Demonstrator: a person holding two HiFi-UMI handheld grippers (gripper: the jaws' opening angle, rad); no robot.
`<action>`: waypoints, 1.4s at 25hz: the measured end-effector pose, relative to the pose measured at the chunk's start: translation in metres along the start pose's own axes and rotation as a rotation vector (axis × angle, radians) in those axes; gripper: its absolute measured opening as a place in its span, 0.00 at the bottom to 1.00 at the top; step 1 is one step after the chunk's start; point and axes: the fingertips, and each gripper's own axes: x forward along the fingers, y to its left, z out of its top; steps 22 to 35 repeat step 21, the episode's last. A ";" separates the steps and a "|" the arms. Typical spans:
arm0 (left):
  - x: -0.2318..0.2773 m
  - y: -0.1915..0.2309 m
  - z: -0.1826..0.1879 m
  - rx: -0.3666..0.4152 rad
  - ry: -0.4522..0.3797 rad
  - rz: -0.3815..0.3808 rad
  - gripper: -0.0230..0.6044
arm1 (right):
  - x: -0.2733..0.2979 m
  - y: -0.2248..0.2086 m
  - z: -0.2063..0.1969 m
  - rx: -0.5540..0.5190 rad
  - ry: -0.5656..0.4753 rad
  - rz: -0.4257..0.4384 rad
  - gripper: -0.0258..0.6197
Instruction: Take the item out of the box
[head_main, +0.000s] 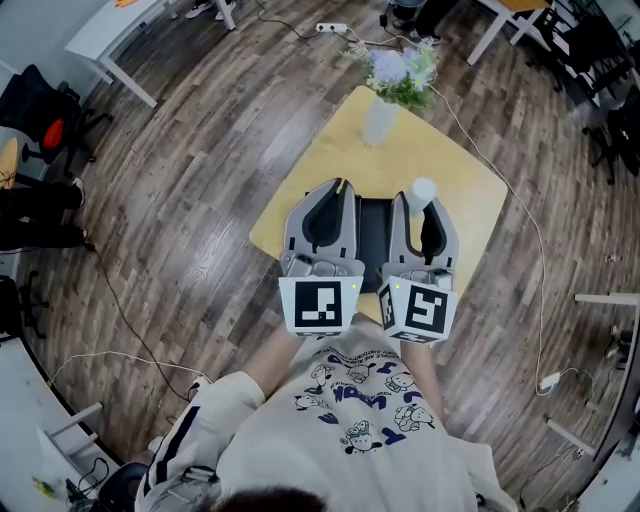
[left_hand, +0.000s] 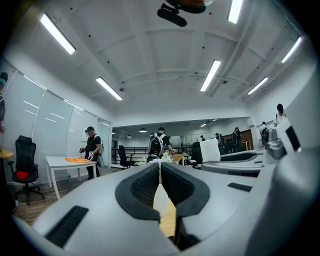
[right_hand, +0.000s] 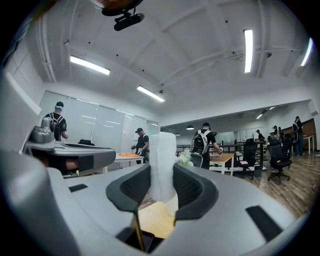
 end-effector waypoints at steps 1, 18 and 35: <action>0.000 0.000 0.000 0.003 0.002 -0.001 0.08 | 0.000 0.000 0.000 0.000 0.000 -0.001 0.28; 0.000 -0.004 -0.005 -0.002 0.015 0.007 0.08 | -0.002 -0.003 -0.004 0.001 -0.001 0.003 0.28; -0.006 -0.001 -0.002 -0.001 0.010 0.006 0.08 | -0.006 0.003 -0.001 -0.002 -0.001 0.004 0.28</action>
